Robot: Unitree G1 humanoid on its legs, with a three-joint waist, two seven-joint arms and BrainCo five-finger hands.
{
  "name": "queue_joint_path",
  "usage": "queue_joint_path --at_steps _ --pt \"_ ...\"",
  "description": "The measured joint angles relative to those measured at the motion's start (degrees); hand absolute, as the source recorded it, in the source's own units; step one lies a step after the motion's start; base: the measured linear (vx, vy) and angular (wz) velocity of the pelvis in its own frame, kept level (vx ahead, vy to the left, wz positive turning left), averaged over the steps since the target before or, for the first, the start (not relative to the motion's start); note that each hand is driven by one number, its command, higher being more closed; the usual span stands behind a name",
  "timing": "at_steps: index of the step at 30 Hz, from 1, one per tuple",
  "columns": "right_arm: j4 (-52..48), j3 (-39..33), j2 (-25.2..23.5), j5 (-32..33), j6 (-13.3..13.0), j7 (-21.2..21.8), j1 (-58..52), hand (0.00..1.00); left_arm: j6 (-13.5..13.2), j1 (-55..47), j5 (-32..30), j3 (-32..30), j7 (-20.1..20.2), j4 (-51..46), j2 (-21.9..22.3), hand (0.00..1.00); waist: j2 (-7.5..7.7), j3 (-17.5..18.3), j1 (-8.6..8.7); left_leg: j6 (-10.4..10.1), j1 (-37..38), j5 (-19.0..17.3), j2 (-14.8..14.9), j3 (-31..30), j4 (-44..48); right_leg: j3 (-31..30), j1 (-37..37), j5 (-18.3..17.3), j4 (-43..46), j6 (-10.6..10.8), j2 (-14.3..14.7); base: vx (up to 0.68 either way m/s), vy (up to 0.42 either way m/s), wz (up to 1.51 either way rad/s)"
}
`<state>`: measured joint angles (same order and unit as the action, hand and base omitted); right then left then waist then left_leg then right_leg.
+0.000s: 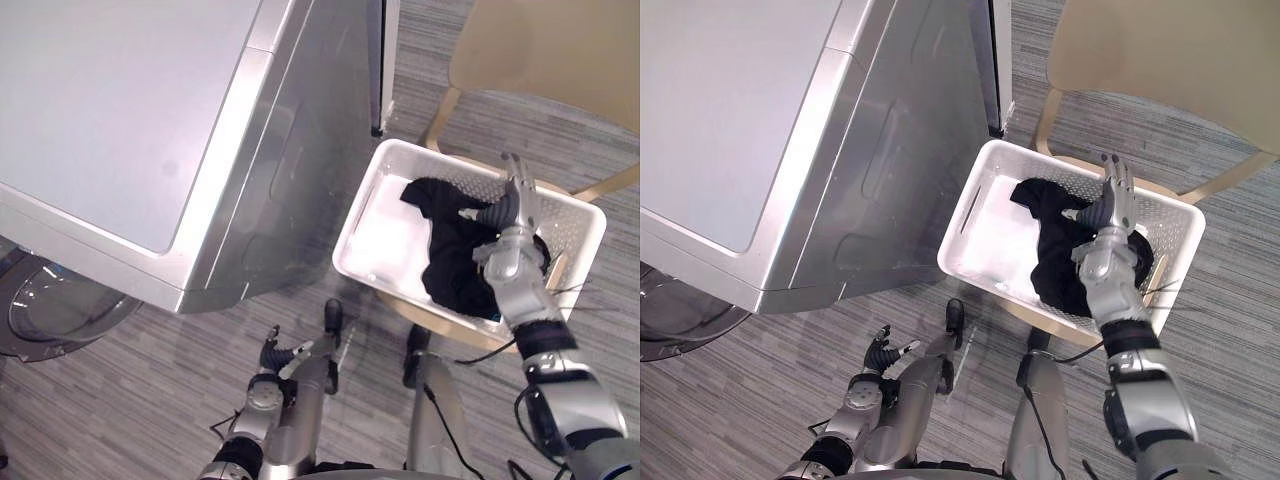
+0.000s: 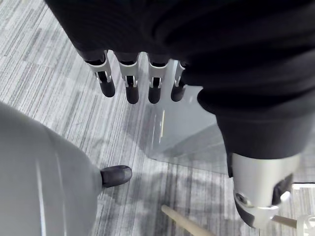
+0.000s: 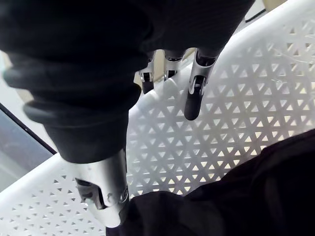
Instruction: Pick up the laundry basket with both hands and put the clothes into the washing machine.
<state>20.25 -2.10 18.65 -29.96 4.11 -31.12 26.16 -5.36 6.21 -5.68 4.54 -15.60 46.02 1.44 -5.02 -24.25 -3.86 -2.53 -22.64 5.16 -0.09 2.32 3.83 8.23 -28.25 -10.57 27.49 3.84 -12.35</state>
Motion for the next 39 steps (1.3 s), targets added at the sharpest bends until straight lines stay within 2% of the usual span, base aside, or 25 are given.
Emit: queue_joint_path --at_steps 3,6,7,10,12,14,16,22,24,27,30,31,37,39 --pt "-7.61 -2.45 -2.12 -0.04 0.91 -2.9 -3.0 0.0 0.03 -0.03 0.42 0.76 -0.18 0.02 0.11 0.0 0.48 -0.06 0.18 -0.01 1.83 -0.01 0.1 0.0 -0.33 0.44 2.37 0.03 -1.06 0.02 0.1 0.03 -0.015 0.01" --pt "-10.87 -3.27 -2.2 -1.3 0.31 -4.33 -4.26 0.0 0.09 -0.18 0.4 1.67 -0.67 0.13 -0.06 0.0 1.33 0.25 0.71 0.0 2.91 0.01 0.13 0.16 -1.35 0.2 3.11 0.43 -1.98 0.27 0.32 0.0 0.002 -0.04" --pt "-10.87 -3.27 -2.2 -1.74 -0.11 -4.29 -4.78 0.0 0.1 -0.25 0.4 1.71 -0.67 0.2 -0.06 0.0 1.52 0.34 1.38 -0.04 2.93 0.05 0.17 0.1 -1.48 0.22 3.41 0.74 -2.68 0.38 0.45 0.01 0.017 -0.04" --pt "-10.47 -2.77 -2.13 -2.82 -1.45 -3.36 -8.23 0.0 0.15 -0.66 0.38 2.13 -0.63 0.85 -0.15 0.0 1.55 0.37 1.64 -0.01 3.82 0.1 0.36 -0.05 -1.73 0.24 5.48 2.33 -5.5 0.65 1.04 0.02 0.025 -0.07" --pt "-9.36 -1.77 -2.01 -3.76 -2.54 -1.04 -11.44 0.0 0.15 -0.76 0.35 2.16 -0.59 1.26 -0.84 0.0 1.56 0.37 1.75 0.0 4.2 0.1 0.47 -0.06 -1.74 0.09 6.75 3.7 -7.79 0.9 1.44 0.02 0.038 -0.11" --pt "-4.28 0.8 -1.25 -4.49 -4.0 1.97 -12.64 0.0 0.23 -0.76 0.24 2.16 -0.5 1.91 -2.4 0.0 1.66 0.41 2.34 0.24 4.21 0.26 0.37 -0.04 -1.75 -0.35 7.21 4.84 -9.41 1.19 1.64 -0.02 0.042 -0.1" --pt "2.06 2.96 -0.94 -4.56 -4.27 4.09 -12.26 0.0 0.49 -0.8 0.2 2.13 -0.47 2.51 -3.51 0.0 1.66 0.41 2.88 0.53 4.2 0.48 0.06 -0.18 -1.68 -0.44 7.5 5.14 -9.79 1.55 1.88 -0.04 0.025 -0.02" --pt "21.44 5.53 -0.22 -4.33 -4.89 8.67 -7.29 0.0 0.55 -0.47 -0.04 2.04 0.17 4.1 -5.48 0.0 1.58 0.35 2.74 0.58 1.25 1.74 0.1 -0.62 -0.93 -0.68 5.43 7.04 -10.72 1.76 2.19 -0.08 0.03 0.01" --pt "25.3 5.72 0.6 -4.22 -4.86 8.99 -4.75 0.0 0.54 -0.35 -0.01 2.02 0.26 4.18 -5.64 0.0 1.51 0.3 2.6 0.61 0.41 1.77 0.09 -0.66 -1.15 -0.85 3.86 7.2 -9.64 1.52 2.16 -0.11 0.004 -0.01" --pt "28.98 6.6 2.12 -2.62 -4.25 8.96 -0.5 0.0 0.49 1.02 0.15 1.52 0.24 4.17 -5.51 0.0 1.26 0.02 1.24 0.47 -1.68 1.81 0.03 -0.64 -1.05 -0.95 0.66 7.0 -7.34 1.28 1.92 -0.12 -0.024 0.03" --pt "27.33 7.72 3.6 0.26 -3.98 10.06 2.87 0.0 0.48 2.39 0.63 -0.84 -0.01 4.05 -5.42 0.0 1.42 -0.07 1.58 0.42 -4.75 1.84 0.13 -0.74 -1.89 -0.5 -3.31 6.69 -5.6 0.75 1.17 -0.12 -0.054 0.15" --pt "26.58 8.1 4.15 1.47 -3.97 10.34 3.57 1.0 0.47 2.86 0.65 -1.48 -0.02 3.95 -4.98 0.0 1.42 -0.08 1.52 0.41 -5.58 1.83 0.26 -0.73 -1.91 -0.31 -4.13 6.66 -5.5 0.7 1.2 -0.09 -0.059 0.07" --pt "26.08 10.07 5.38 10.15 -3.84 11.93 7.77 1.0 0.38 2.95 1.16 -2.97 0.25 2.53 -3.55 0.0 1.4 -0.09 1.33 0.41 -7.95 1.81 1.13 0.05 -2.37 1.1 -6.31 7.15 -5.76 0.3 1.22 -0.06 -0.038 0.04" --pt "25.74 10.07 5.45 15.56 -3.96 12.47 9.02 1.0 0.45 2.71 1.61 -3.02 0.46 1.87 -3.37 0.0 1.4 -0.09 0.75 0.36 -7.94 1.84 1.28 0.58 -3.59 1.15 -6.99 7.22 -5.61 0.19 1.21 -0.04 -0.048 0.07"
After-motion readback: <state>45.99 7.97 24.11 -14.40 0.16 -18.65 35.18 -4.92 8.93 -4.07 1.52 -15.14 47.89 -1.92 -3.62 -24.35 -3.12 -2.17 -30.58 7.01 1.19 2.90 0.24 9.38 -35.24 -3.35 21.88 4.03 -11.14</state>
